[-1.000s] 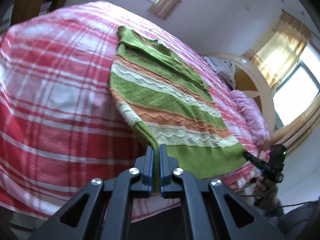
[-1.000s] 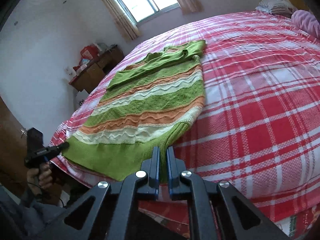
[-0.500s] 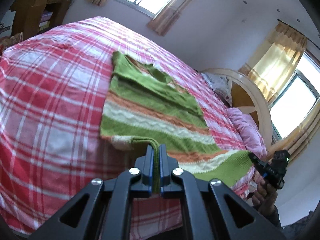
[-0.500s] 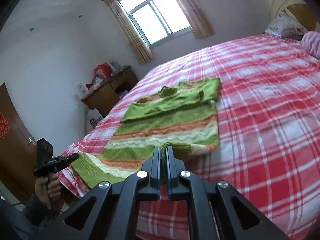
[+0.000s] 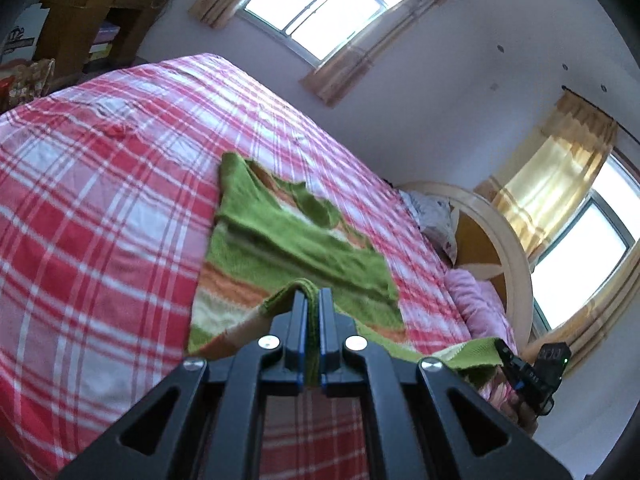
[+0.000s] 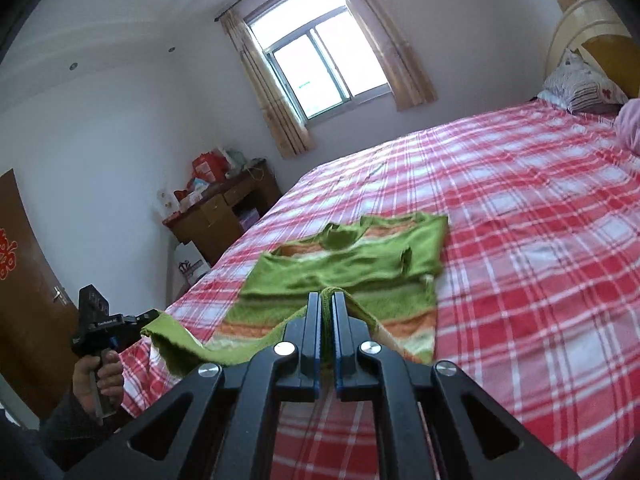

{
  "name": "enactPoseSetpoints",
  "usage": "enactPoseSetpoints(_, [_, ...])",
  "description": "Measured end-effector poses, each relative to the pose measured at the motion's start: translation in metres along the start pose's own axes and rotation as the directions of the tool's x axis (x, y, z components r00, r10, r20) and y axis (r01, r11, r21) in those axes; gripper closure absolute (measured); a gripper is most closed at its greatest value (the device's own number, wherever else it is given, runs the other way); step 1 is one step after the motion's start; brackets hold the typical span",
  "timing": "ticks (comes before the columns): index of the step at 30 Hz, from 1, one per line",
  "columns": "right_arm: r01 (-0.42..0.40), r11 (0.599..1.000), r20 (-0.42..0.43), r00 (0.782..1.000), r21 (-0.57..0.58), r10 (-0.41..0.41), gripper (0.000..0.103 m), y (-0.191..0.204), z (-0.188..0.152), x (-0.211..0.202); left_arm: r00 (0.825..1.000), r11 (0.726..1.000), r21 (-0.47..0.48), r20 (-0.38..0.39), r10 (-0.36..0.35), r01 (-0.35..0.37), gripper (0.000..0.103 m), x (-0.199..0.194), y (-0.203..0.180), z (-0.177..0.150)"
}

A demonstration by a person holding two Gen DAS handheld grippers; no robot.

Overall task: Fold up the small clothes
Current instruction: 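Lift the hem with both grippers and fold it toward the collar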

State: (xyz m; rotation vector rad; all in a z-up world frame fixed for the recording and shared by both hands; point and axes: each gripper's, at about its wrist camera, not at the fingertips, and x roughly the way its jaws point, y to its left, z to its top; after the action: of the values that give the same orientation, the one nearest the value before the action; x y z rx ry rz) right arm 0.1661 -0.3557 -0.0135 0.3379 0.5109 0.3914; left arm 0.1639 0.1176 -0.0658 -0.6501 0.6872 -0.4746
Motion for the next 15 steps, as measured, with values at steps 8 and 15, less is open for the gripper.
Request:
enactPoseSetpoints(8, [-0.003, 1.0, 0.025, 1.0, -0.028, 0.003, 0.099, 0.0, 0.037, 0.026, 0.999, 1.0, 0.013, 0.033, 0.018, -0.018, 0.099, 0.022, -0.007, 0.036])
enactPoseSetpoints(15, [0.008, 0.999, 0.048, 0.999, -0.039, -0.006, 0.099, -0.006, 0.068, 0.05, 0.997, 0.999, 0.037, 0.082, 0.014, -0.017, 0.099, 0.038, -0.019, 0.08])
